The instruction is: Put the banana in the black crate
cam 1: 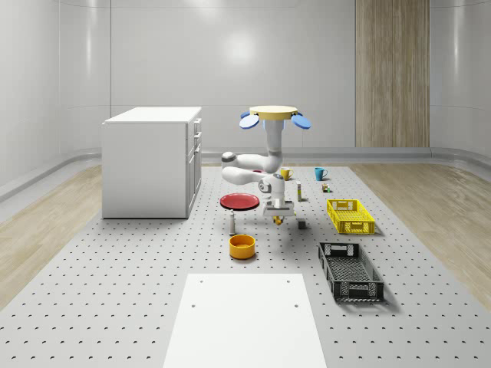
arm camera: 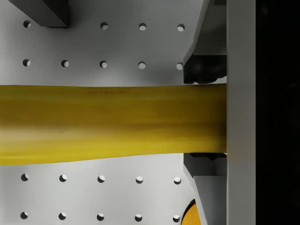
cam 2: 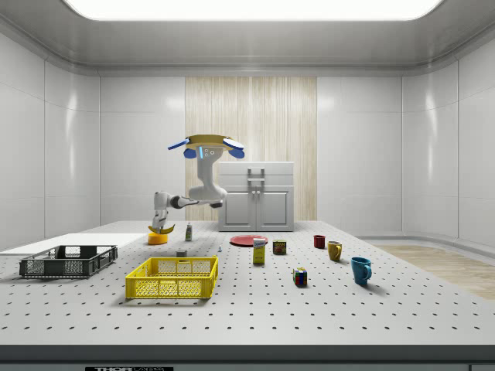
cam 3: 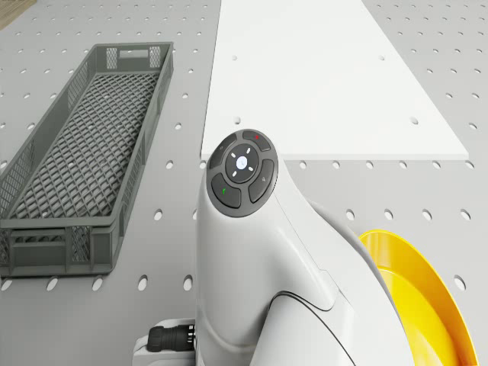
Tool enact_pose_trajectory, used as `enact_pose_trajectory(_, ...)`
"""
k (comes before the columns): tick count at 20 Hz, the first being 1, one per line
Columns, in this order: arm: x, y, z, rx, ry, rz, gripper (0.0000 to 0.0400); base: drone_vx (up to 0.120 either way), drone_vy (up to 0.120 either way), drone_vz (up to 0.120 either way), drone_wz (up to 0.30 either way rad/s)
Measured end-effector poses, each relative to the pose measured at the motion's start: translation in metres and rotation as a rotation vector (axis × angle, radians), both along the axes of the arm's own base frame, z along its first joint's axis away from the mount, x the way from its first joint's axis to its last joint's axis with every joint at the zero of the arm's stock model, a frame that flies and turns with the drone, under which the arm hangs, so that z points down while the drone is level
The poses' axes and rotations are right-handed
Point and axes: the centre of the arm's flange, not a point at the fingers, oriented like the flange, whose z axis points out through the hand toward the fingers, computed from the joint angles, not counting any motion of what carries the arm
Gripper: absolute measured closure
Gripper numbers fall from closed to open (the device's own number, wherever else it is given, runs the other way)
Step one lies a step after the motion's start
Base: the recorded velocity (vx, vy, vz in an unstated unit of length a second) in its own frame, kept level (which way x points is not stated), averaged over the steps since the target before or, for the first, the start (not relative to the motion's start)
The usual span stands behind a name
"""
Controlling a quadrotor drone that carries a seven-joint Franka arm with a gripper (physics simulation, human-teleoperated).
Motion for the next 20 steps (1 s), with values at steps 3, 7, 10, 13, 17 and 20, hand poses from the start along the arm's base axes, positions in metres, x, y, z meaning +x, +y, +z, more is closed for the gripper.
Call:
enact_pose_trajectory(3,0.0000,0.0000,-0.0009,0.000,0.000,-0.002,0.0207,0.120,0.120,0.120,0.000)
enact_pose_trajectory(7,0.0000,0.0000,-0.0015,0.000,0.000,-0.004,0.0207,0.120,0.120,0.100,0.000)
enact_pose_trajectory(10,0.0000,-0.0001,-0.0017,0.000,0.000,-0.005,0.0207,0.120,0.120,0.000,0.000)
enact_pose_trajectory(13,0.0000,-0.0001,-0.0018,0.000,0.000,-0.005,0.0207,0.120,0.120,0.067,0.000)
enact_pose_trajectory(17,0.0000,-0.0001,-0.0018,0.000,0.000,-0.005,0.0207,0.120,0.120,0.030,0.000)
enact_pose_trajectory(20,0.0000,-0.0001,-0.0019,0.000,0.000,-0.005,0.0207,0.120,0.120,0.000,0.000)
